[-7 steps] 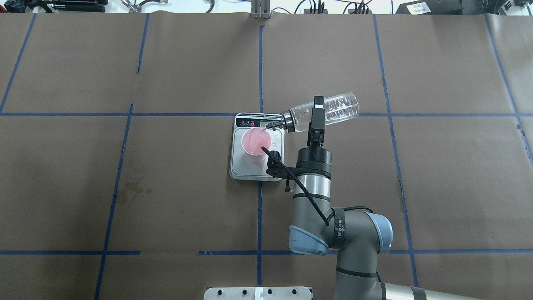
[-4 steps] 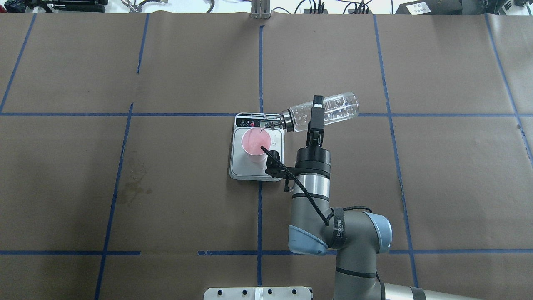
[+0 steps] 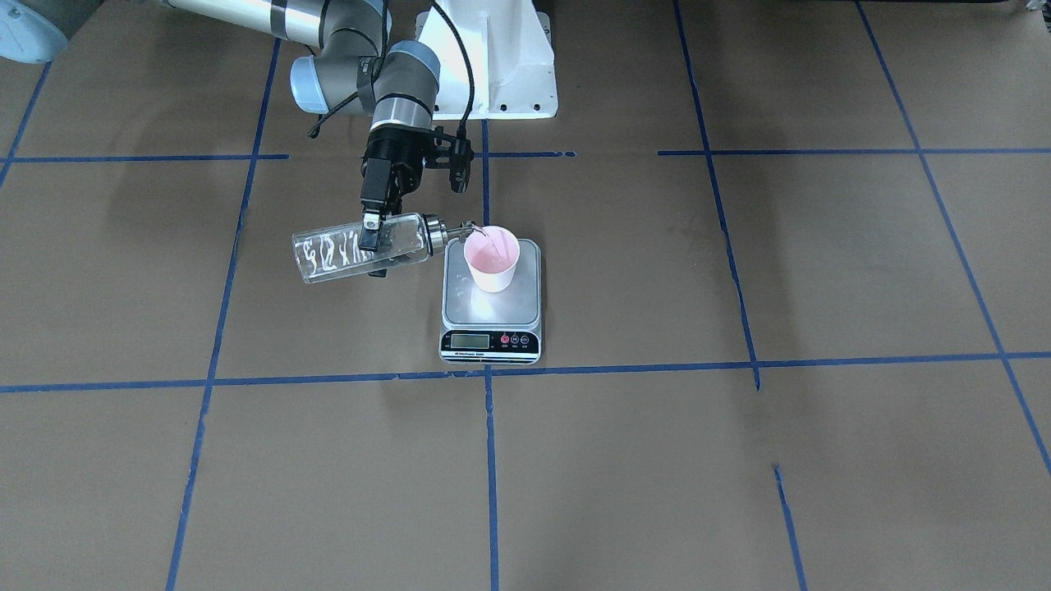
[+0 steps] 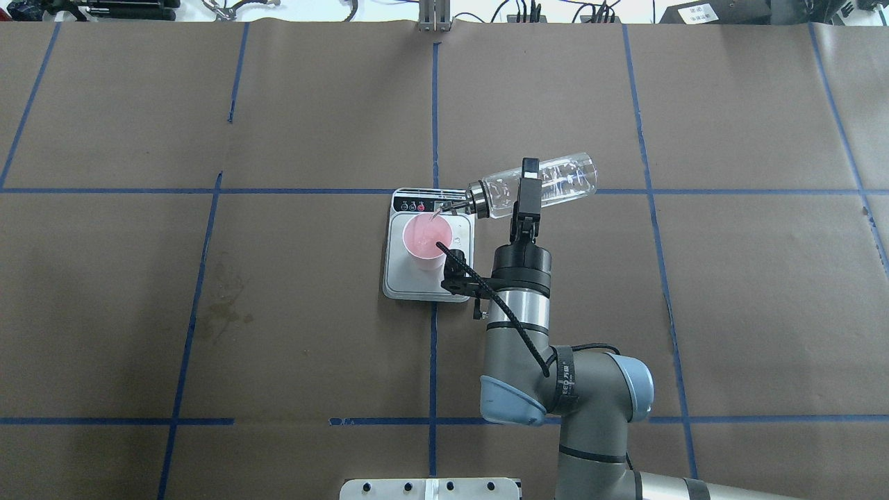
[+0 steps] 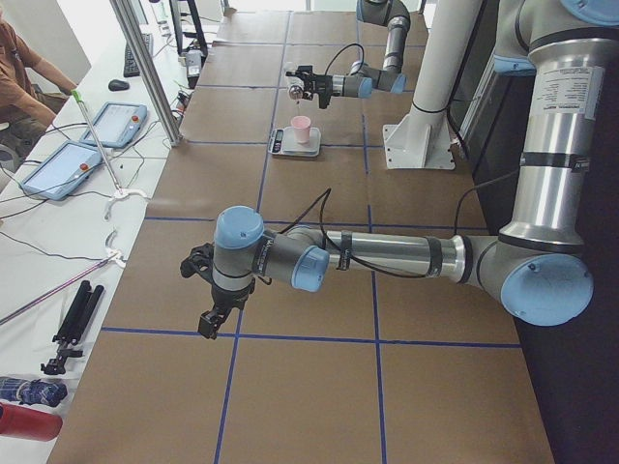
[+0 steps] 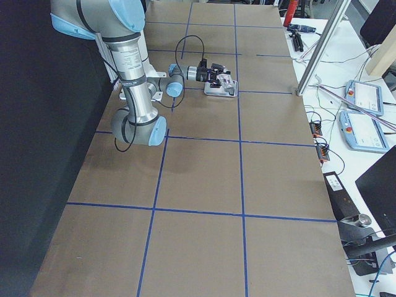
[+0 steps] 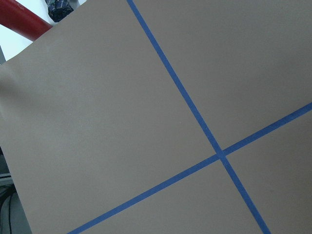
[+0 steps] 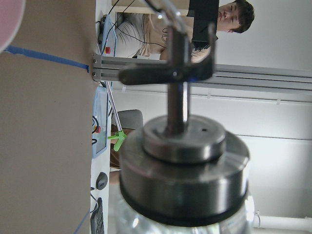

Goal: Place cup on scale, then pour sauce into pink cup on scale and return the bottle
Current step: 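Tilt the bottle spout over the pink cup with the right gripper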

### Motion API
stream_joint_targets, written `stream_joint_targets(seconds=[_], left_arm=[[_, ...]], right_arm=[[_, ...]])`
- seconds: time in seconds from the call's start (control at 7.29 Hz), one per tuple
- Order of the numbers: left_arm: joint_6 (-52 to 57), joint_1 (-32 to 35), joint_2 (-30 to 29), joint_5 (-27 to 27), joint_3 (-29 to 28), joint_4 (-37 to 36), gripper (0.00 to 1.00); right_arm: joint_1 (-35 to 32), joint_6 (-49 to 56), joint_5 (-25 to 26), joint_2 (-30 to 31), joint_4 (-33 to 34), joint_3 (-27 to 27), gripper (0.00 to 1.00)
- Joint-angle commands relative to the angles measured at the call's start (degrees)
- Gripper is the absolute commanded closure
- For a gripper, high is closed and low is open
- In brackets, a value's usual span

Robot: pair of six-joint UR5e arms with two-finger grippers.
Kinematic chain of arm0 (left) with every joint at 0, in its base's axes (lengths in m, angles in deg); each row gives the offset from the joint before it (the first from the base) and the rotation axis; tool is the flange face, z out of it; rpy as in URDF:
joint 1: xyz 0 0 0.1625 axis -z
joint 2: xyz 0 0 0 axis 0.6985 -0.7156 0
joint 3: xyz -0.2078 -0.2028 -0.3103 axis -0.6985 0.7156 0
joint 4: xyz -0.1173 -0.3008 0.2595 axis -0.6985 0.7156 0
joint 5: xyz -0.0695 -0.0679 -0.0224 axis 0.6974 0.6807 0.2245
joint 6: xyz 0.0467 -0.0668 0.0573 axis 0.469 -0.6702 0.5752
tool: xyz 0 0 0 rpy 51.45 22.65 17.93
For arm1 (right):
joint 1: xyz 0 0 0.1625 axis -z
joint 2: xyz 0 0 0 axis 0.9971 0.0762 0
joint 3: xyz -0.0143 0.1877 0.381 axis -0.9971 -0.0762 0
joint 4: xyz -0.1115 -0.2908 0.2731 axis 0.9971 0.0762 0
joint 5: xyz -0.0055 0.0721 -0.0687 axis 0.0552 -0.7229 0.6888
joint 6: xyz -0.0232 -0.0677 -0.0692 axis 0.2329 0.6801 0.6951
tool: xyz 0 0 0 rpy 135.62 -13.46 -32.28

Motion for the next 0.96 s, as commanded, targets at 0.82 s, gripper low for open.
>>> stream_joint_targets(seconds=[0.82], left_arm=[[-0.09,0.06,0.06,0.0,0.08,0.09,0.0]], right_arm=[[1.14,-6.44,-0.19,-0.02,-1.18,0.43,1.0]])
